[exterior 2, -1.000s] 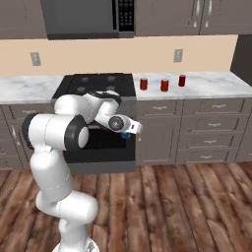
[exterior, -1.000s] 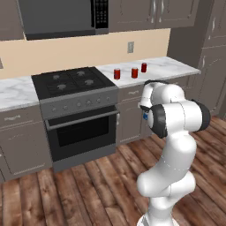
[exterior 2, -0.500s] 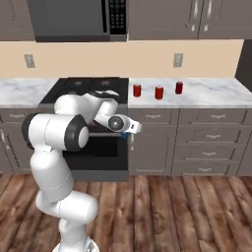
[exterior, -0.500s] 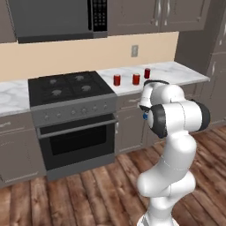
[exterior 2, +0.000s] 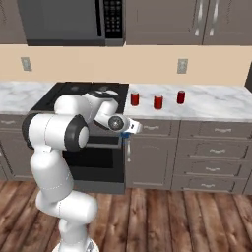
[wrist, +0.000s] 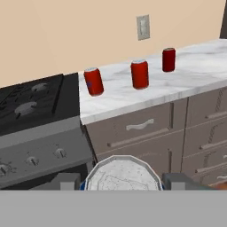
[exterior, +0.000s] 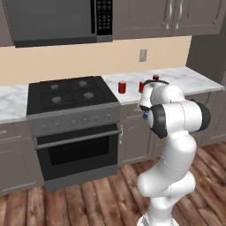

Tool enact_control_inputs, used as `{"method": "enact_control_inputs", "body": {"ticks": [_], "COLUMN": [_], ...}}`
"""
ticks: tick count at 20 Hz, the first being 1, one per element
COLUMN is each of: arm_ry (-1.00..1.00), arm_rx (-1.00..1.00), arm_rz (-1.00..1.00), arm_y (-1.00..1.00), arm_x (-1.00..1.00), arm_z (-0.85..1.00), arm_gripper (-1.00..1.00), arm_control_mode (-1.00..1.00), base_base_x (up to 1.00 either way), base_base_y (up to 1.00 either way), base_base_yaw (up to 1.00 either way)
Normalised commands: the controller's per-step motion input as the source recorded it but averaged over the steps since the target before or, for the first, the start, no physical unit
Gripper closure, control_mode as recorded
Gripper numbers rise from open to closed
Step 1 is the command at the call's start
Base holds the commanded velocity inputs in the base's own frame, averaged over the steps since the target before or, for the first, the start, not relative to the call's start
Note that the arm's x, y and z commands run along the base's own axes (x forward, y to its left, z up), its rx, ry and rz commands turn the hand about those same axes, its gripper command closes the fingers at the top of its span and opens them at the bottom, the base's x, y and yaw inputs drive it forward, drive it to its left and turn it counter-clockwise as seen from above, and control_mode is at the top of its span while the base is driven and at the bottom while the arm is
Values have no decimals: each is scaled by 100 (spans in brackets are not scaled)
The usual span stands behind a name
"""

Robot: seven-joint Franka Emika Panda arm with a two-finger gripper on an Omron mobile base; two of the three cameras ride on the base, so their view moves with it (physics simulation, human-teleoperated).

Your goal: Four empty soda cans are scattered around the kitchen. Gather all the cans and cluster them next to the stove for recycling.

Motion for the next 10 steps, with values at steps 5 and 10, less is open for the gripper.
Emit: {"method": "enact_control_inputs", "body": {"ticks": [5, 10], "arm_ry": [0, 0], "arm_rx": [0, 0], "arm_rz": [0, 0], "arm_y": [0, 0], "arm_x": [0, 0], "arm_z": [0, 0], "arm_gripper": [100, 100], "arm_control_mode": [100, 100], "base_base_x": [52, 44], "base_base_y": [-32, -37], "base_base_yaw": [16, 15]}}
